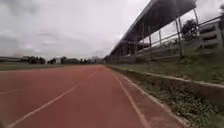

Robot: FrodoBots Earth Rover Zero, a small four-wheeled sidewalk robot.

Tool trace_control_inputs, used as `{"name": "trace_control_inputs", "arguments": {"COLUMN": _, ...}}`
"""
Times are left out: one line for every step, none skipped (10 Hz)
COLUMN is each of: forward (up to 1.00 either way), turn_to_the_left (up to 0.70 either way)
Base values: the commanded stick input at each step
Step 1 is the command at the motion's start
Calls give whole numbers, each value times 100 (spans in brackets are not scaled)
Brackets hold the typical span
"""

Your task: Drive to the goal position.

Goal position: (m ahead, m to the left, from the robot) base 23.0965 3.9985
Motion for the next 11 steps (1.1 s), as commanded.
{"name": "trace_control_inputs", "arguments": {"forward": 70, "turn_to_the_left": 0}}
{"name": "trace_control_inputs", "arguments": {"forward": 70, "turn_to_the_left": 0}}
{"name": "trace_control_inputs", "arguments": {"forward": 70, "turn_to_the_left": 0}}
{"name": "trace_control_inputs", "arguments": {"forward": 70, "turn_to_the_left": 0}}
{"name": "trace_control_inputs", "arguments": {"forward": 70, "turn_to_the_left": 0}}
{"name": "trace_control_inputs", "arguments": {"forward": 70, "turn_to_the_left": 0}}
{"name": "trace_control_inputs", "arguments": {"forward": 70, "turn_to_the_left": 0}}
{"name": "trace_control_inputs", "arguments": {"forward": 70, "turn_to_the_left": 0}}
{"name": "trace_control_inputs", "arguments": {"forward": 70, "turn_to_the_left": 0}}
{"name": "trace_control_inputs", "arguments": {"forward": 70, "turn_to_the_left": 0}}
{"name": "trace_control_inputs", "arguments": {"forward": 70, "turn_to_the_left": 0}}
